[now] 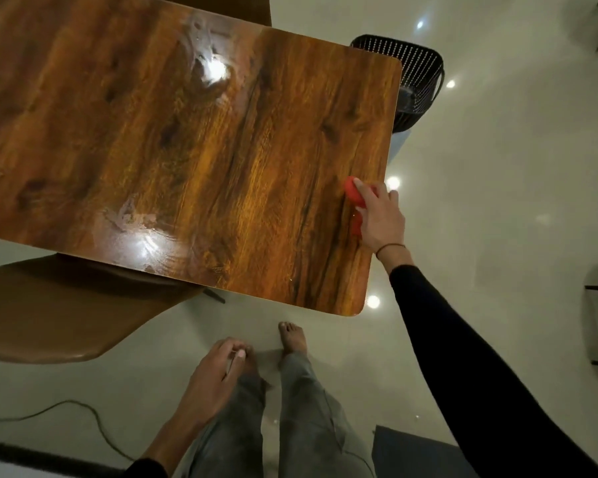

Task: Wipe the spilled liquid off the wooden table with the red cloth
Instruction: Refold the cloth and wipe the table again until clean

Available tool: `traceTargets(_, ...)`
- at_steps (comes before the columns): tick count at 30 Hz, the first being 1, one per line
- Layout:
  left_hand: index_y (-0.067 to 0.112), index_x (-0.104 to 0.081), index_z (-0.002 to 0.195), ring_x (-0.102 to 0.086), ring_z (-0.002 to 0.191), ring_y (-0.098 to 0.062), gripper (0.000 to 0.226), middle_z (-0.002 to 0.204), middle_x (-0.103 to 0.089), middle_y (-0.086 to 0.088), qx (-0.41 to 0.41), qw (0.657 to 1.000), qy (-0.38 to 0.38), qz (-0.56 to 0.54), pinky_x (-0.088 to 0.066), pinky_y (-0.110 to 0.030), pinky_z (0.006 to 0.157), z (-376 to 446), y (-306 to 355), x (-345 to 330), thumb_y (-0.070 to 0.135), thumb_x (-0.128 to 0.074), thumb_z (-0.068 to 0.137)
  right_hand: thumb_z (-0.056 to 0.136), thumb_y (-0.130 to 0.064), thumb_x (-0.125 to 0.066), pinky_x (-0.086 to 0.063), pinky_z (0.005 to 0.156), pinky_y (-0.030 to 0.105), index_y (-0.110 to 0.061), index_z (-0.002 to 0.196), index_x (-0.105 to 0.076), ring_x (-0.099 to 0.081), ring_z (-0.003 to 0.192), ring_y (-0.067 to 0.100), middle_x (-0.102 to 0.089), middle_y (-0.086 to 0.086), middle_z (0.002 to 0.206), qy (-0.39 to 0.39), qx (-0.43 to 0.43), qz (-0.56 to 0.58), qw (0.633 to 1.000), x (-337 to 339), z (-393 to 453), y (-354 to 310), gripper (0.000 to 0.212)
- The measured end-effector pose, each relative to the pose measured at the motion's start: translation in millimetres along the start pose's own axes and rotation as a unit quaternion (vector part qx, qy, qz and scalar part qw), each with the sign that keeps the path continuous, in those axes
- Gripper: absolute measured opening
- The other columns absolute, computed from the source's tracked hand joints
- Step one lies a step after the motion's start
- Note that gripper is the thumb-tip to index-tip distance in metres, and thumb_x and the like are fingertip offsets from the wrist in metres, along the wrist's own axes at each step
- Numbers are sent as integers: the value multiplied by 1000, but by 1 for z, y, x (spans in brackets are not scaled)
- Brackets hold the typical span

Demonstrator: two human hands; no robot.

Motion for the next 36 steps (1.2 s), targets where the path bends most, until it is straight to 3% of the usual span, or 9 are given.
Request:
traceTargets(3,29,-64,130,-64,122,-12,23,130,-67,7,11,1000,9,-23,-55,-35,108,-2,11,-9,36,-48,116,119,-28,-50,-47,121,53,-27,174,-40,-46,146,39,-48,10,164,-66,21,-58,996,-3,25,2,56)
traceTargets(9,24,-68,131,-65,119,-11,28,126,-70,6,12,998,27,-48,-56,-37,108,2,22,-26,34,-45,117,117,-24,-53,-51,117,45,-20,171,-45,-51,139,32,-47,9,157,-81,16,18,996,-28,-14,1,54)
traceTargets(14,28,-68,127,-66,117,-7,25,122,-71,11,23,992,57,-110,-56,-34,105,1,20,-37,34,-47,116,117,-25,-54,-56,102,37,-15,168,-43,-59,116,26,-43,11,148,-78,1,59,995,-62,-72,-18,53)
traceTargets(17,26,-70,129,-66,118,-6,27,124,-72,10,32,987,74,-140,-56,-34,105,-2,20,-41,34,-47,116,117,-28,-54,-61,89,44,-12,158,-50,-60,96,27,-46,12,139,-94,29,82,992,-83,-91,-46,44)
traceTargets(23,27,-70,129,-67,115,-5,29,123,-73,11,54,977,95,-186,-55,-27,98,-16,10,-47,38,-46,117,116,-34,-52,-59,101,56,-16,159,-51,-67,113,43,-50,12,142,-200,139,46,969,-112,-121,-102,46)
traceTargets(27,32,-68,125,-67,113,3,18,126,-73,12,76,957,127,-251,-53,-16,94,-21,-10,-47,29,-54,116,114,-31,-56,-54,112,55,-17,156,-57,-66,125,39,-60,11,147,-235,124,73,961,-120,-152,-110,44)
traceTargets(29,35,-65,126,-65,114,5,19,127,-70,16,87,949,130,-274,-55,-23,101,-21,-18,-47,23,-57,114,113,-27,-59,-53,113,51,-14,147,-65,-66,125,33,-68,11,141,-261,81,128,953,-128,-171,-107,36)
traceTargets(32,26,-58,144,-64,123,-3,37,138,-63,11,87,954,104,-268,-53,-36,113,-27,-32,-46,9,-60,111,111,-18,-61,-54,107,55,-9,123,-71,-66,124,41,-70,21,133,-335,-114,293,888,-147,-207,-101,18)
traceTargets(36,32,-38,162,-49,129,10,77,148,-39,18,9,986,84,-146,-40,-16,113,-51,-54,-37,3,-69,99,111,-31,-59,-65,72,40,-12,149,-60,-70,111,43,-67,32,146,-457,-351,462,675,-162,-247,-108,43)
Point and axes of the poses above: each hand's wrist, its own z-axis towards the middle knuckle, its own x-axis out of the back of the hand, y = z × x, the point moved 3 cm from there along z, towards the middle knuckle
